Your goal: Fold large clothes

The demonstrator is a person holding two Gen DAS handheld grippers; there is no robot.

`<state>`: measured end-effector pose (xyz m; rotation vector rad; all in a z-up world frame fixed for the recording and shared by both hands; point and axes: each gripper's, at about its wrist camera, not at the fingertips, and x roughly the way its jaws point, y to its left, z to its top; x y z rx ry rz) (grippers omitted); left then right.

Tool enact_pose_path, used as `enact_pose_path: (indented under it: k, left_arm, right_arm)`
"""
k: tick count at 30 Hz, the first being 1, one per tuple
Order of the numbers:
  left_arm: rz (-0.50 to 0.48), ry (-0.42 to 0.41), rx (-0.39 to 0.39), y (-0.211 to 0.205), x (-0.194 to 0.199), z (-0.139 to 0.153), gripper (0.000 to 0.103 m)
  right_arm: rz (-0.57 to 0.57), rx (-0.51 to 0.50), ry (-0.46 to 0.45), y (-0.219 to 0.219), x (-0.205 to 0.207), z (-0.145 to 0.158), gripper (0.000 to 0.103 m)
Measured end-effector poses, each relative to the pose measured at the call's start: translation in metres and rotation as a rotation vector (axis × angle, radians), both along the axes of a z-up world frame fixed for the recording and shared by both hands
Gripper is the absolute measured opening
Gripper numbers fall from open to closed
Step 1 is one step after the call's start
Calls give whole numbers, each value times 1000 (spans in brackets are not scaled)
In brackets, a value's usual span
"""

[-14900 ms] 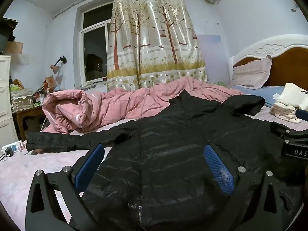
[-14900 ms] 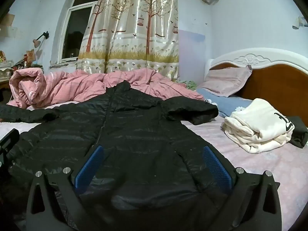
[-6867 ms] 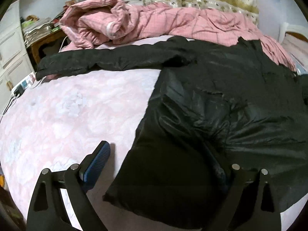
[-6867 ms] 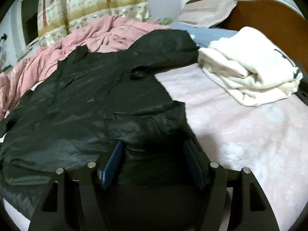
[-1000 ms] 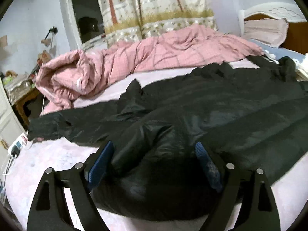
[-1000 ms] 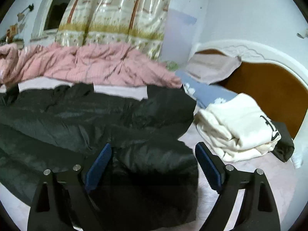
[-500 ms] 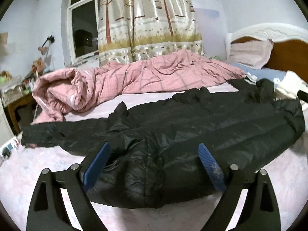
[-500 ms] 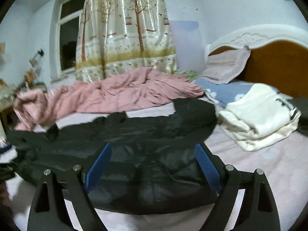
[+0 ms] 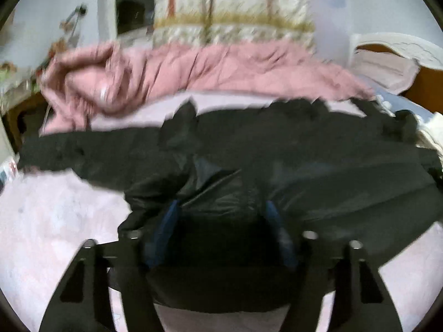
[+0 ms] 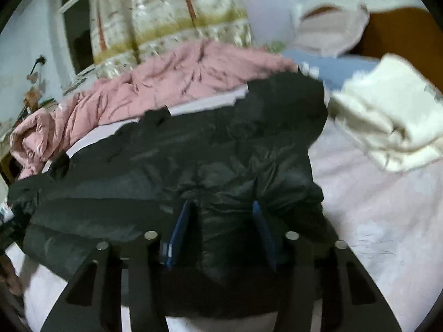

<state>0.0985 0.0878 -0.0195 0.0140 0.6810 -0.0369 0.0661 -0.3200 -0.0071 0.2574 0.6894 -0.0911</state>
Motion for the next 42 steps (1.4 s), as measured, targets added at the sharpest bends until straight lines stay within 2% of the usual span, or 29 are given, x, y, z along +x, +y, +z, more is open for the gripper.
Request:
enact_pose_path:
  k: [4, 8, 10, 13, 16, 19, 20, 21, 23, 25, 26, 28, 31, 32, 34, 35, 36, 38, 39, 40, 41, 42]
  left_arm:
    - [61, 60, -41, 14, 7, -10, 58]
    - [73, 79, 28, 4, 6, -16, 60]
    - [75, 78, 37, 4, 6, -17, 60]
    - [67, 68, 5, 6, 4, -16, 61]
    - [59, 32, -49, 14, -2, -10, 70]
    - [74, -25, -82, 23, -15, 2, 83]
    - [84, -37, -88, 26, -18, 6, 91]
    - [96, -44, -93, 30, -20, 8, 95]
    - [122, -40, -116, 40, -20, 9, 96]
    - [150, -14, -153, 51, -17, 5, 96]
    - [157, -3, -166, 55, -16, 3, 97]
    - [159, 21, -181, 61, -12, -2, 99]
    - [183, 66, -198, 69, -6, -8, 101]
    - [198, 86, -193, 70, -6, -11, 102]
    - [193, 136, -199, 73, -1, -18, 102]
    - [160, 155, -231, 74, 0, -22, 97]
    - [107, 177, -280, 75, 2, -25, 76]
    - [56, 203, -320, 75, 3, -27, 64]
    - [41, 204, -323, 74, 2, -27, 55]
    - [23, 211, -330, 72, 2, -27, 51]
    - [15, 211, -333, 70, 1, -27, 45]
    - [6, 213, -337, 68, -1, -26, 37]
  right_arm:
    - [-33, 16, 74, -9, 10, -14, 46]
    - [-28, -24, 105, -3, 15, -18, 46]
    - [-29, -31, 104, -2, 14, -18, 46]
    - [-30, -21, 98, -1, 13, -17, 46]
    - [-36, -24, 73, 0, 6, -12, 48]
    - [-39, -47, -19, 0, -19, 7, 72]
    - [-49, -70, -77, 1, -32, 16, 85]
    - [-64, -91, -104, 0, -39, 21, 88]
    - [-108, -120, -119, -5, -48, 28, 88]
    - [-136, -50, -87, -17, -51, 24, 88]
    - [-158, 37, -76, -28, -55, 19, 88]
    - [-179, 131, -76, -40, -61, 13, 88]
    - [-245, 144, -30, -58, -58, 4, 88]
    - [-249, 169, -13, -66, -54, 0, 88]
    - [-170, 257, 14, -73, -46, -9, 88]
    - [-106, 309, 47, -74, -40, -16, 83]
    - [-61, 334, 87, -72, -34, -23, 75]
    - [-46, 265, 113, -61, -29, -23, 68]
    - [-17, 250, 118, -55, -27, -23, 59]
    - [6, 242, 129, -51, -24, -25, 54]
    - [4, 236, 130, -51, -23, -25, 44]
    - [-2, 236, 117, -51, -24, -24, 30]
